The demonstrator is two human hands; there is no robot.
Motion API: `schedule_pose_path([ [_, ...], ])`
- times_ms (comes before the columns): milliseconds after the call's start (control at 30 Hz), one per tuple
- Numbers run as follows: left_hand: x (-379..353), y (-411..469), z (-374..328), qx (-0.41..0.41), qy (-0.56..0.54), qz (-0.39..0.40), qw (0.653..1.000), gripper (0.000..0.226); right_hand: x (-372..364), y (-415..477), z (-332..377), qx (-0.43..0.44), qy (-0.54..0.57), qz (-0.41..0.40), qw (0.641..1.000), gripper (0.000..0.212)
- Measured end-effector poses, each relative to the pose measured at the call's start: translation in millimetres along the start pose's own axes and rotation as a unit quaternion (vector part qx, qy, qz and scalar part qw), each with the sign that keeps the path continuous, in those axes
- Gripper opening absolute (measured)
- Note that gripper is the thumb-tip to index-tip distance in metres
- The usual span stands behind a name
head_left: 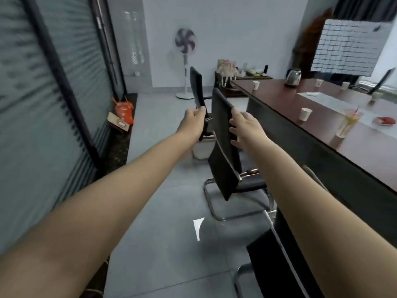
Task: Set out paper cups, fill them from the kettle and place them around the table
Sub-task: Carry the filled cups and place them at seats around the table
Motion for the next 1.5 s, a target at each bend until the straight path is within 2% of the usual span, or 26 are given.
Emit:
schedule_pose_path([
  [167,89.2,41.7,53.9,0.052,-0.010,-0.080,0.995,0.046,-93.0,39.2,-15.2,-0.006,-0.013,0.076,0.997,0.039],
  [300,125.3,77.7,78.8,0.064,-0.020,-0.114,0.991,0.044,-137.8,83.8,-31.2,-0.022,-0.016,0.127,0.992,0.045],
  [500,144.9,167.9,94.0,0.068,-0.041,-0.157,0.984,0.042,-189.3,183.3,-53.7,-0.037,-0.001,0.190,0.981,0.044],
  [733,136.2,296.2,83.9,0.074,-0.051,-0.156,0.984,0.044,-223.6,307.6,-61.8,-0.040,0.003,0.221,0.974,0.049],
  [867,146.8,353.1,86.7,0.066,-0.057,-0.166,0.982,0.030,-248.7,370.0,-68.8,-0.054,0.030,0.226,0.972,0.050],
  [1133,210.9,481.8,128.7,0.096,-0.050,-0.188,0.976,0.040,-336.0,484.1,-92.3,-0.042,-0.003,0.259,0.965,0.049],
  [1167,226.6,530.7,134.8,0.095,-0.057,-0.182,0.977,0.040,-364.0,523.6,-96.6,-0.043,0.000,0.255,0.966,0.049],
  [1300,250.8,598.2,151.1,0.096,-0.078,-0.168,0.978,0.042,-403.8,580.2,-103.1,-0.055,-0.012,0.260,0.964,0.048],
  [1500,294.3,749.6,152.9,0.095,-0.071,-0.122,0.985,0.044,-478.7,697.4,-101.3,-0.052,-0.050,0.247,0.966,0.055],
])
Point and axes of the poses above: each hand's wrist, its own y-axis towards the middle knuckle, its own x-axis out of the back of the hand, z = x × y, the point moved 5 cm from there along y, towards the middle knuckle, and after that the axes turned 7 degrees about x, right-handed, at the moved point
